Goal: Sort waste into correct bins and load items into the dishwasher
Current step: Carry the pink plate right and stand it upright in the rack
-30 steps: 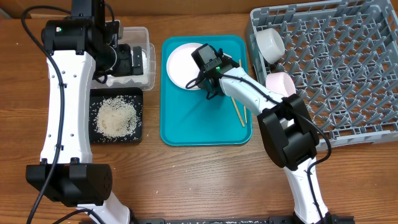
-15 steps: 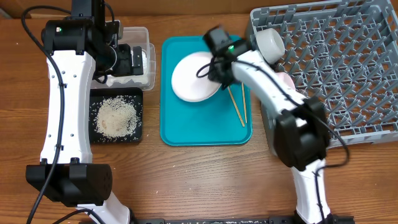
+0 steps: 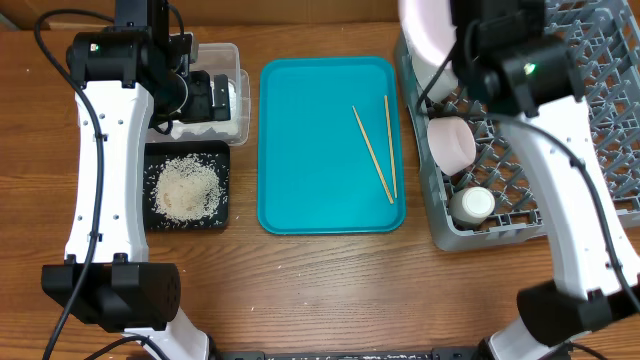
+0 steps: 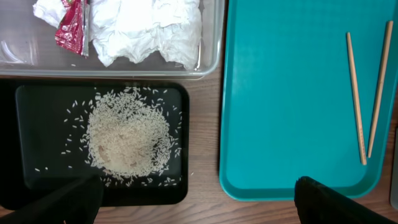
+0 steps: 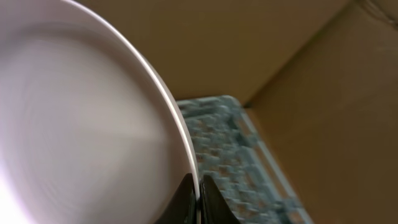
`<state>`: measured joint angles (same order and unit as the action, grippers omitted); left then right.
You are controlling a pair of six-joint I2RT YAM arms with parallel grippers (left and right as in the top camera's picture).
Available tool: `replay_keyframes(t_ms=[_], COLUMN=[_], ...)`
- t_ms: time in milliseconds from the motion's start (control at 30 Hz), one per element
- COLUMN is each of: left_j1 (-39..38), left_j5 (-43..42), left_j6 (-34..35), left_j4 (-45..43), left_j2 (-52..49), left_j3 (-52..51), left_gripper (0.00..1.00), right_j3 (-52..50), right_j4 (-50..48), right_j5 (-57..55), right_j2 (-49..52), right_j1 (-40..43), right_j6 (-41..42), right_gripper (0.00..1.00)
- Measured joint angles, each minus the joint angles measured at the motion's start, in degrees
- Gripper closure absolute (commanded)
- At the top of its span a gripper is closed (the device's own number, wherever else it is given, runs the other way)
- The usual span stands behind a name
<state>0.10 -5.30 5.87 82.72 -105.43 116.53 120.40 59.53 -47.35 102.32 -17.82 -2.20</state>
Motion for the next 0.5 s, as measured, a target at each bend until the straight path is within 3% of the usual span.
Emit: replay_keyframes(t_ms=[267, 500], left_j1=[0.0, 0.0], left_j5=[0.0, 0.0], left_j6=[0.0, 0.0], left_j4=[0.0, 0.0], left_j2=[0.0, 0.0], left_j3=[0.0, 0.0], left_gripper=[0.00, 0.00], right_j3=[-6.2, -11.5], right_j4=[-12.7, -24.2], right_j5=[-3.0, -4.1], right_j2=[7.4, 11.5], right_j1=[11.0, 12.0], right_j6=[-9.6, -18.4], right_gripper=[0.96, 0.96])
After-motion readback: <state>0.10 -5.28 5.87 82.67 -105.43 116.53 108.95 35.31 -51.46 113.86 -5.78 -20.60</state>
